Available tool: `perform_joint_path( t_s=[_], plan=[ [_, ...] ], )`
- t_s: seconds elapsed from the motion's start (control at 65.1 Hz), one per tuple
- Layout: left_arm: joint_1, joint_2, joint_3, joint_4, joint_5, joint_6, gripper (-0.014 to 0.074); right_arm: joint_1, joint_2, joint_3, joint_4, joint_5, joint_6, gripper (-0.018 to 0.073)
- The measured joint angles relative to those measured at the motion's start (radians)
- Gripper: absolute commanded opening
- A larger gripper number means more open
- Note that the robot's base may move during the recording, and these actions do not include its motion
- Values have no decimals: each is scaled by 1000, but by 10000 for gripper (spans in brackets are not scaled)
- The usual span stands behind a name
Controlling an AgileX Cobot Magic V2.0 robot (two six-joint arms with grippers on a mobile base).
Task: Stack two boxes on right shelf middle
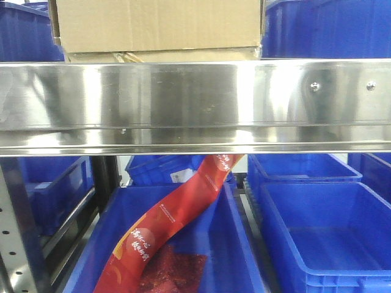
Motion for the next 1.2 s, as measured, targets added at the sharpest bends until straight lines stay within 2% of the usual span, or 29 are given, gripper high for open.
perform_joint_path(
  t_s=[0.092,0.138,0.276,0.368,0.568,0.66,0.798,1.029,1.198],
  plan=[
    [0,0,0,0,0,0,-111,0,-22,0,16,21,0,-163],
    [0,0,0,0,0,0,-111,0,-46,0,40,51,-33,-163],
    [0,-2,0,0,0,0,-111,-20,-192,2,240,200,-364,-163],
    [0,-2,0,0,1,0,-111,-61,-288,25,313,283,-486,-163],
    [0,-2,0,0,1,0,-111,-177,-488,165,380,332,-541,-163],
    [0,-2,0,0,1,0,-111,-216,-577,240,439,335,-621,-163],
    [0,-2,0,0,2,0,-111,-234,-607,330,504,326,-697,-163],
    [0,-2,0,0,3,0,-111,-247,-609,464,530,164,-690,-163],
    [0,-2,0,0,3,0,-111,-259,-609,468,553,158,-680,-163]
  ],
)
